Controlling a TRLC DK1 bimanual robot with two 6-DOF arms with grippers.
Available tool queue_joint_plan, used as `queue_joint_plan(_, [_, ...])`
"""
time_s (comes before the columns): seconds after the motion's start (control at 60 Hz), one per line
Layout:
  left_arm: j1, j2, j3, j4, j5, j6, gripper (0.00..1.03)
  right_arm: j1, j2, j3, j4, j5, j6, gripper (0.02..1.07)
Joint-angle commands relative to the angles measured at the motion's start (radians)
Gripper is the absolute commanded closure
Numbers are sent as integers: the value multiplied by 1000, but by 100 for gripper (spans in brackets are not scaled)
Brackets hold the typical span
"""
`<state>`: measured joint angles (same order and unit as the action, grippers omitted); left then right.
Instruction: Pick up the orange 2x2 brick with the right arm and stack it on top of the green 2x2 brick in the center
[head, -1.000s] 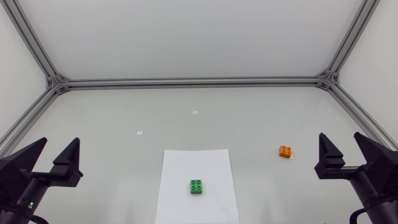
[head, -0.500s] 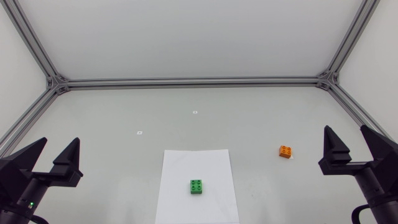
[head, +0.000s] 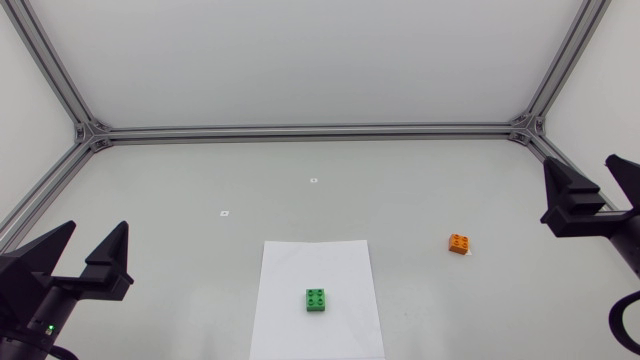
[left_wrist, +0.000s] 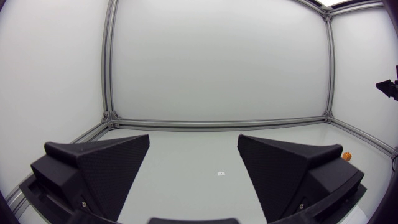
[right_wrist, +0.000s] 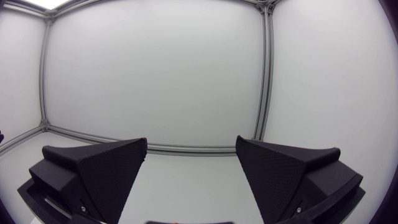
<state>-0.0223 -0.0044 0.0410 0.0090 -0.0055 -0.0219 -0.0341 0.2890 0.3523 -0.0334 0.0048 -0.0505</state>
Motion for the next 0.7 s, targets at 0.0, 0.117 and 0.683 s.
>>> queue_joint_plan(0.0, [2,-8,-41,-15,4,13,4,8,81,68,-33,4,32,6])
queue_joint_plan(0.117, [2,-8,-41,-15,4,13,4,10,269,218,-172,-6,84,6])
queue_joint_plan(0.683, [2,-8,-41,-15,4,13,4,11,728,562,-573,-62,129,6])
